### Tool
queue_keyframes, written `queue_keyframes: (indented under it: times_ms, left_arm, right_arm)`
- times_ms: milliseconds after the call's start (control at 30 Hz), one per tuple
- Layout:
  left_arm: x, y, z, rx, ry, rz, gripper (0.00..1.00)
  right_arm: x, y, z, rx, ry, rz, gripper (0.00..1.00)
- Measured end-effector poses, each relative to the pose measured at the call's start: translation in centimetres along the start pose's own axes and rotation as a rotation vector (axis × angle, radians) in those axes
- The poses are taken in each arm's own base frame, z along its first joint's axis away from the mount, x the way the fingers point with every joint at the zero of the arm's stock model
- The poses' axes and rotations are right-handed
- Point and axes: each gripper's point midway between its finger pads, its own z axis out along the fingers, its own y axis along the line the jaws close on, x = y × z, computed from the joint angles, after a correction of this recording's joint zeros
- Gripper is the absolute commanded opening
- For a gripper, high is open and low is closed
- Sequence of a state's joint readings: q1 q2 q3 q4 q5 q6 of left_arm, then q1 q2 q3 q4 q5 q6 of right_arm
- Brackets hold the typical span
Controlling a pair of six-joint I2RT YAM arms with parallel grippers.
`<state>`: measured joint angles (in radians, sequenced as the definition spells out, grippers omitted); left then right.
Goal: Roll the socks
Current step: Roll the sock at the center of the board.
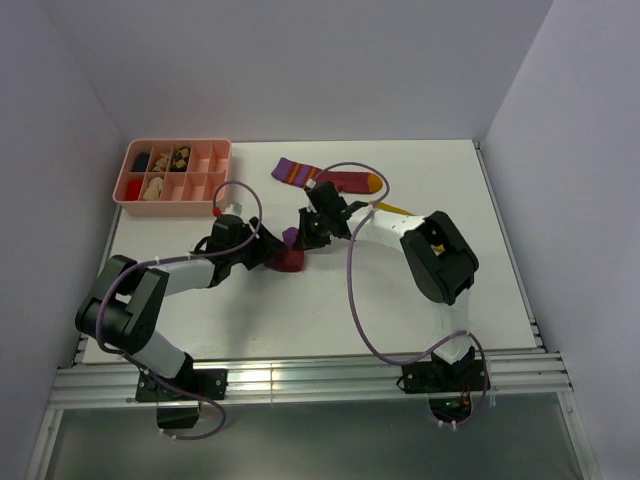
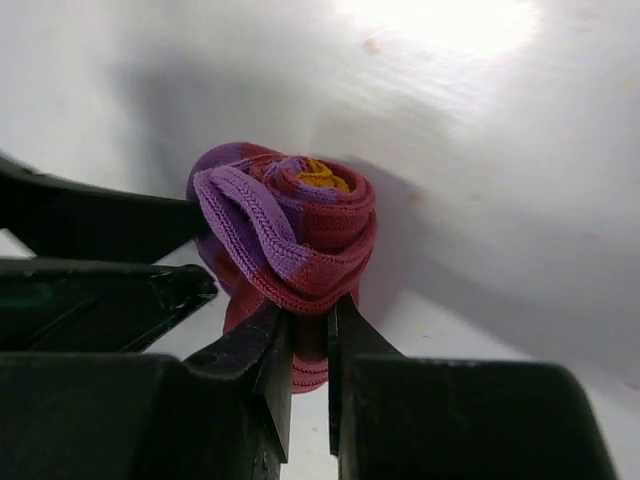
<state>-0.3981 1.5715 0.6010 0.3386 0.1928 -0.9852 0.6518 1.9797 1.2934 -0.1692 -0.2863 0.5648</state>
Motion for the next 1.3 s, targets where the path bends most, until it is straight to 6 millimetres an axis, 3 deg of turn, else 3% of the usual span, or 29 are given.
queue_keyframes:
  times_ms: [133,267,533,833,933,1067,1167,1200,1233,1300]
  left_arm:
    - [-0.2,-0.8,0.1,-0.053,-0.043,0.139,0.68]
    - [1.2,-2.4,-0.8,-0.063,-0.079,0.286,0.69]
    - [4.3,-5.0,-1.5,-0.071,-0.148,0.509,0.71]
    - [5.1,-8.3,1.2,-0.114,-0.220,0.647,0.65]
    - [5.1,-8.5,2.5,-0.144,-0.231,0.666,0.62]
    - [4.8,-7.4,3.9,-0.221,-0.245,0.679,0.58]
    - [4.8,-6.8,4.3,-0.253,-0.251,0.676,0.48]
    - [4.9,-6.7,4.4,-0.259,-0.252,0.672,0.39]
    - [5.0,-6.6,4.4,-0.263,-0.252,0.668,0.18]
    - [5.2,-6.6,4.4,-0.264,-0.253,0.659,0.09]
  right_arm:
    - [-1.3,-1.7,-1.2,0.136,-0.007,-0.020,0.00]
    - [-1.6,-3.2,-2.0,0.237,0.019,-0.013,0.00]
    - [-1.5,-3.7,-1.9,0.314,0.087,0.021,0.00]
    - [-1.2,-3.6,-1.8,0.337,0.120,0.043,0.00]
    - [-1.2,-3.6,-1.8,0.336,0.122,0.047,0.00]
    - [-1.1,-3.6,-1.9,0.332,0.128,0.059,0.00]
    - [-1.1,-3.7,-1.9,0.327,0.131,0.071,0.00]
    - [-1.1,-3.7,-1.8,0.329,0.131,0.073,0.00]
    - [-1.1,-3.8,-1.8,0.330,0.131,0.077,0.00]
    - [-1.0,-3.8,-1.7,0.328,0.131,0.081,0.00]
